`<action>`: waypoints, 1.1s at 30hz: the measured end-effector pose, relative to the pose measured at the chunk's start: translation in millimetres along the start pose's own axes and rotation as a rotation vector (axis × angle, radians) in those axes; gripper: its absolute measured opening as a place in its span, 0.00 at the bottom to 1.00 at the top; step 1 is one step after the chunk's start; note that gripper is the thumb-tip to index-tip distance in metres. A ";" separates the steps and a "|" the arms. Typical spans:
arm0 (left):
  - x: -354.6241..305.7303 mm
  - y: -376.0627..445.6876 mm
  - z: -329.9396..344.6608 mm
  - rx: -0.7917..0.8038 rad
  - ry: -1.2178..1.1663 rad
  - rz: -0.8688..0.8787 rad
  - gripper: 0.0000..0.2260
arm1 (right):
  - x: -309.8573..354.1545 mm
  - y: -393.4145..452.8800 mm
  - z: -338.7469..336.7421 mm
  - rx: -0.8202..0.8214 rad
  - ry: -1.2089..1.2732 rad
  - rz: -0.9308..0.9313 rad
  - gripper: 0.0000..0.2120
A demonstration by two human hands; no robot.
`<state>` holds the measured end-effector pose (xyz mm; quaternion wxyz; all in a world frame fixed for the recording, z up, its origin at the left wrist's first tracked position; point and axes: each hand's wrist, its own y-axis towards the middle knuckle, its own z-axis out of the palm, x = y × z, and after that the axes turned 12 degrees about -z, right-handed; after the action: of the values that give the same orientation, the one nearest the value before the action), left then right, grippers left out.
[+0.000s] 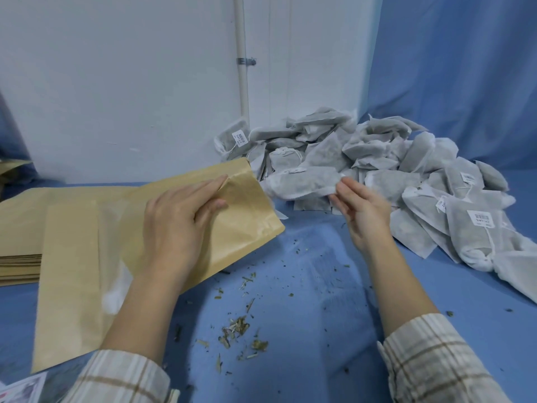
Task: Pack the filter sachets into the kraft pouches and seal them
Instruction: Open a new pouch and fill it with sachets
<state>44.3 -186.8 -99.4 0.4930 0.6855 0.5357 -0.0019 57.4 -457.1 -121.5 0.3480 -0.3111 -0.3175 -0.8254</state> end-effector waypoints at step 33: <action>-37.6 -11.7 14.4 0.174 -0.346 0.158 0.10 | -20.4 -50.8 78.2 0.702 -1.013 0.014 0.17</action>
<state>27.2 -224.8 -94.7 0.5154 0.7548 0.3854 -0.1270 52.5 -363.2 -104.9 0.2410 -0.5337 -0.6940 -0.4188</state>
